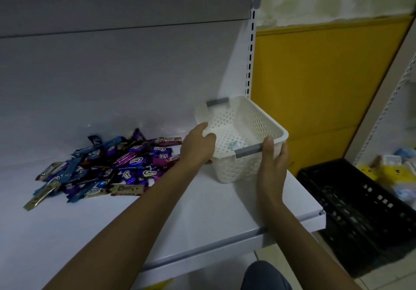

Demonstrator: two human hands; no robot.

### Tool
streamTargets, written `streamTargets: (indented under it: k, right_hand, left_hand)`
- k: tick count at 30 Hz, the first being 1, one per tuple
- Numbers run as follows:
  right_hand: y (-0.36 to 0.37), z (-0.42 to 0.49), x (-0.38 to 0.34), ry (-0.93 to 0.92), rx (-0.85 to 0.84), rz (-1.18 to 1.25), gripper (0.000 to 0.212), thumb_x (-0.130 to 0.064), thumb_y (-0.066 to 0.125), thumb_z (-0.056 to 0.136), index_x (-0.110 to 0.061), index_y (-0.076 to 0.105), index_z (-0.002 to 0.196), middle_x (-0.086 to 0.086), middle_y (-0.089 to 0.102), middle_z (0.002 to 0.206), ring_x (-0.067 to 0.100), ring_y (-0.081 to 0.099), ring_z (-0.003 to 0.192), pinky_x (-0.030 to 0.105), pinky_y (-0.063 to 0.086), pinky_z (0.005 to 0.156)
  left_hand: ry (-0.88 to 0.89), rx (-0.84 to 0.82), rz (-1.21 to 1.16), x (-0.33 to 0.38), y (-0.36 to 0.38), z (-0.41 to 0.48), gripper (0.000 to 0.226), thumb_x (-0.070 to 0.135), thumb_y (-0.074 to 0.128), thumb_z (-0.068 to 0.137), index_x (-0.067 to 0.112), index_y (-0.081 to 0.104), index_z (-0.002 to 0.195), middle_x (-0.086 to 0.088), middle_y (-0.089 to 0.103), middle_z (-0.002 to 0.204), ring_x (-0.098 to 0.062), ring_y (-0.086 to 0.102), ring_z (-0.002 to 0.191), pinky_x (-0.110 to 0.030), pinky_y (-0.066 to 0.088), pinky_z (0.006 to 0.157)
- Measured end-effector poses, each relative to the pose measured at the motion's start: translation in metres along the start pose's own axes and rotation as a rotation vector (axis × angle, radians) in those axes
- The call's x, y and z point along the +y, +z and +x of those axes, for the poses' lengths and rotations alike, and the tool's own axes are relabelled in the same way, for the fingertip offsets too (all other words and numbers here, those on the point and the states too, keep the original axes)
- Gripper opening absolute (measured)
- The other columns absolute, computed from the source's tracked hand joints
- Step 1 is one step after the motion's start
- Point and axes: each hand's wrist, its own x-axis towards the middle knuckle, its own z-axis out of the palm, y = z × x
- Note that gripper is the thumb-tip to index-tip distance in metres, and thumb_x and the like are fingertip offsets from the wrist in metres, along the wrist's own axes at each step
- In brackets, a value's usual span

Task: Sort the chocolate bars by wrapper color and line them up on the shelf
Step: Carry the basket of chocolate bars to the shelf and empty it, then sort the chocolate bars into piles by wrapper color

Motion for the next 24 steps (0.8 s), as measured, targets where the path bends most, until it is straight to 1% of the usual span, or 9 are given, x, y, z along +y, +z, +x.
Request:
streamTargets:
  k: [3,6,8,11,13,15,20,22,24]
  right_hand:
    - [-0.004,-0.001,0.002,-0.032,0.009,-0.002,0.057,-0.055,0.051,0.086,-0.029,0.040,0.136,-0.006,0.055,0.129,0.010,0.058,0.111,0.027,0.055,0.086]
    - [-0.005,-0.002,0.000,0.009,0.008,-0.022,0.053,-0.051,0.051,0.091,-0.025,0.042,0.136,-0.002,0.056,0.129,0.015,0.058,0.113,0.032,0.054,0.089]
    - [-0.006,-0.004,-0.005,0.119,0.019,0.005,0.052,-0.050,0.050,0.092,-0.023,0.042,0.136,-0.002,0.055,0.130,0.016,0.057,0.114,0.028,0.052,0.086]
    - [-0.009,-0.021,-0.012,0.268,0.067,0.055,0.045,-0.043,0.047,0.097,-0.024,0.041,0.137,-0.006,0.051,0.131,0.015,0.051,0.115,0.028,0.042,0.089]
    - [-0.008,-0.044,-0.012,0.278,0.131,0.053,0.040,-0.033,0.048,0.098,-0.026,0.041,0.136,-0.008,0.049,0.134,0.014,0.046,0.121,0.031,0.037,0.097]
    - [-0.003,-0.071,-0.010,0.240,0.132,0.047,0.031,-0.026,0.048,0.098,-0.027,0.046,0.129,-0.014,0.052,0.124,0.005,0.047,0.114,0.027,0.036,0.097]
    - [0.042,-0.106,-0.002,0.090,-0.217,-0.020,0.016,-0.013,0.050,0.096,-0.025,0.060,0.099,-0.020,0.059,0.096,-0.017,0.053,0.085,0.001,0.039,0.074]
    - [0.067,-0.105,0.000,0.058,-0.341,-0.067,0.016,-0.005,0.051,0.094,-0.018,0.061,0.096,-0.011,0.063,0.094,-0.009,0.057,0.084,0.008,0.043,0.076]
    - [0.092,-0.099,0.010,0.004,-0.441,-0.153,0.020,-0.004,0.051,0.092,-0.022,0.059,0.089,0.001,0.065,0.095,0.009,0.062,0.090,0.028,0.050,0.083]
  left_hand:
    - [-0.045,-0.018,-0.054,-0.002,0.005,0.001,0.047,0.022,0.044,0.095,0.032,0.043,0.142,0.001,0.044,0.145,-0.025,0.056,0.110,-0.027,0.050,0.062]
    - [-0.036,0.009,-0.049,-0.004,0.008,0.002,0.044,0.025,0.042,0.095,0.035,0.046,0.137,0.000,0.047,0.142,-0.026,0.056,0.110,-0.039,0.052,0.089]
    - [-0.015,0.060,-0.073,-0.007,0.011,0.004,0.041,0.028,0.041,0.096,0.035,0.049,0.136,-0.003,0.045,0.142,-0.025,0.055,0.110,-0.047,0.049,0.096]
    - [0.087,0.145,-0.093,-0.013,0.011,0.004,0.040,0.035,0.038,0.099,0.026,0.049,0.136,-0.007,0.048,0.137,-0.023,0.055,0.109,-0.050,0.049,0.095]
    - [0.125,0.175,-0.091,-0.022,0.006,-0.001,0.043,0.043,0.037,0.094,0.023,0.053,0.129,-0.007,0.055,0.127,-0.025,0.059,0.106,-0.051,0.051,0.091]
    - [0.185,0.193,-0.036,-0.035,-0.005,-0.009,0.034,0.037,0.043,0.096,0.019,0.056,0.121,-0.005,0.060,0.117,-0.024,0.062,0.097,-0.049,0.053,0.087]
    - [0.437,0.169,0.360,-0.066,-0.058,-0.034,0.017,0.022,0.055,0.094,0.018,0.067,0.104,0.005,0.067,0.098,-0.008,0.058,0.076,-0.033,0.051,0.073]
    - [0.476,0.191,0.529,-0.079,-0.086,-0.042,0.020,0.027,0.051,0.094,0.018,0.068,0.102,0.002,0.066,0.098,-0.013,0.057,0.085,-0.033,0.048,0.071]
    - [0.476,0.227,0.616,-0.095,-0.115,-0.051,0.029,0.033,0.044,0.091,0.018,0.068,0.101,0.001,0.064,0.099,-0.019,0.056,0.094,-0.035,0.048,0.072]
